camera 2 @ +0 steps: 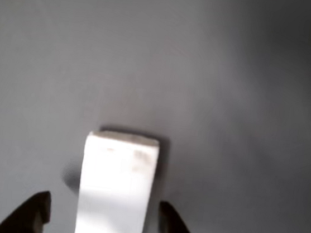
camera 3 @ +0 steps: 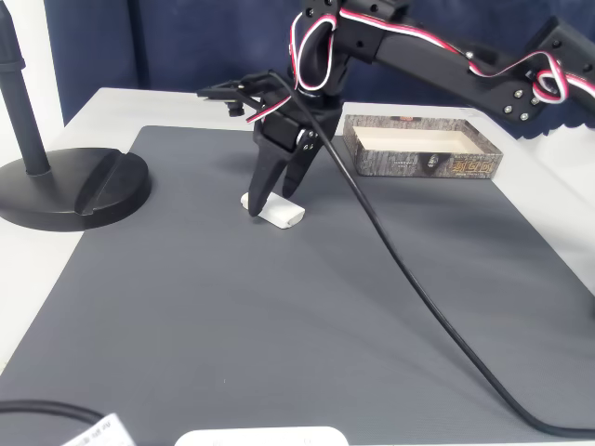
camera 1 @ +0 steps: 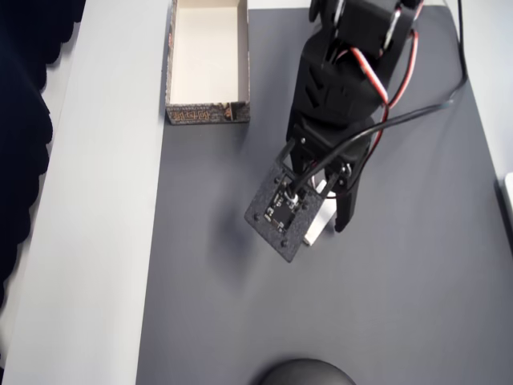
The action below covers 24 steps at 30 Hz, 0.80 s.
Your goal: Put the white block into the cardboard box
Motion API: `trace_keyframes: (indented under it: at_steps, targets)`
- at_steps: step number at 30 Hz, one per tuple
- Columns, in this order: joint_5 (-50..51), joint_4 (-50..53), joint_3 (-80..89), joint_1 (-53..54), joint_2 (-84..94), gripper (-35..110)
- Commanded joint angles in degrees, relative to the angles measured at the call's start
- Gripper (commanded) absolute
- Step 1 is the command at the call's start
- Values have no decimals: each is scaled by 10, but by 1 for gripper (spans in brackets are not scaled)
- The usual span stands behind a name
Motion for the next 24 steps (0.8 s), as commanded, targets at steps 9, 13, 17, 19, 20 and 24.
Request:
trace_keyframes:
  at_steps: [9, 13, 17, 19, 20, 24]
  targets:
    - [5, -9, -40, 0, 0, 27]
    - [5, -10, -42, -1, -3, 27]
    - [6, -10, -42, -1, -4, 26]
    - [6, -10, -43, -1, -4, 26]
    - [6, -10, -44, -1, -5, 26]
    - [3, -10, -45, -3, -9, 25]
